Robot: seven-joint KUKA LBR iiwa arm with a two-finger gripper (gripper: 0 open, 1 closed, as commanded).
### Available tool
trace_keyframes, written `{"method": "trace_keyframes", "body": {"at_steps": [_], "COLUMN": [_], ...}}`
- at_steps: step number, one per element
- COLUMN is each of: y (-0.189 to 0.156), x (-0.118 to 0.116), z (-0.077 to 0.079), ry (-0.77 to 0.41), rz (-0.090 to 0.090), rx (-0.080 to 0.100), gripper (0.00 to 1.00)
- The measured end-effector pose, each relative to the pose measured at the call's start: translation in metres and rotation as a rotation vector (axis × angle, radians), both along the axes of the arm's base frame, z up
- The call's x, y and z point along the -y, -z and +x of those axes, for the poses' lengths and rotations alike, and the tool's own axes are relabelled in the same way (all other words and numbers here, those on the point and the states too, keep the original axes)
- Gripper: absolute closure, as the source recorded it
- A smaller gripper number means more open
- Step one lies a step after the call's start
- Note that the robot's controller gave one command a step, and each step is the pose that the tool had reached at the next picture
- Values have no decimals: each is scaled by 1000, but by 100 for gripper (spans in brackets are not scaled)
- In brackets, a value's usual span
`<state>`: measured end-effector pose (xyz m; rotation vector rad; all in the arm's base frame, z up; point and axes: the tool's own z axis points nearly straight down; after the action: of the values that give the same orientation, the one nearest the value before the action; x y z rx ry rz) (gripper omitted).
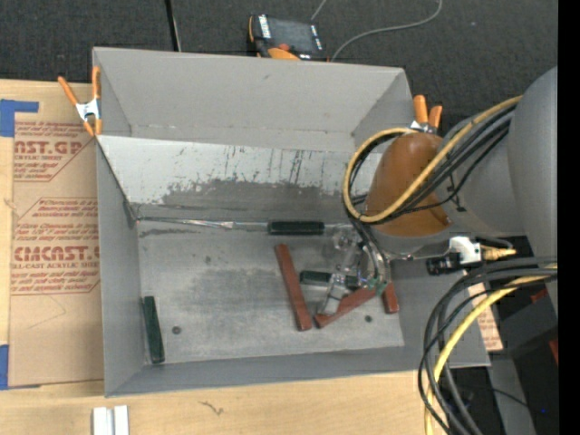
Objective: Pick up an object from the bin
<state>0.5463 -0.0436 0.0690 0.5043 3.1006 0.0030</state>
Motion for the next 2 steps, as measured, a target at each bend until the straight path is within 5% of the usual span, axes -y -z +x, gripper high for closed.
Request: {"method": "trace_keyframes", "body": {"at_steps": [1,2], "y": [0,-25], "x": [0,-1], "z": [0,1], "ry": [0,-1], "rz": [-1,-1], "rx": [1,2], "gripper": [100,100]}}
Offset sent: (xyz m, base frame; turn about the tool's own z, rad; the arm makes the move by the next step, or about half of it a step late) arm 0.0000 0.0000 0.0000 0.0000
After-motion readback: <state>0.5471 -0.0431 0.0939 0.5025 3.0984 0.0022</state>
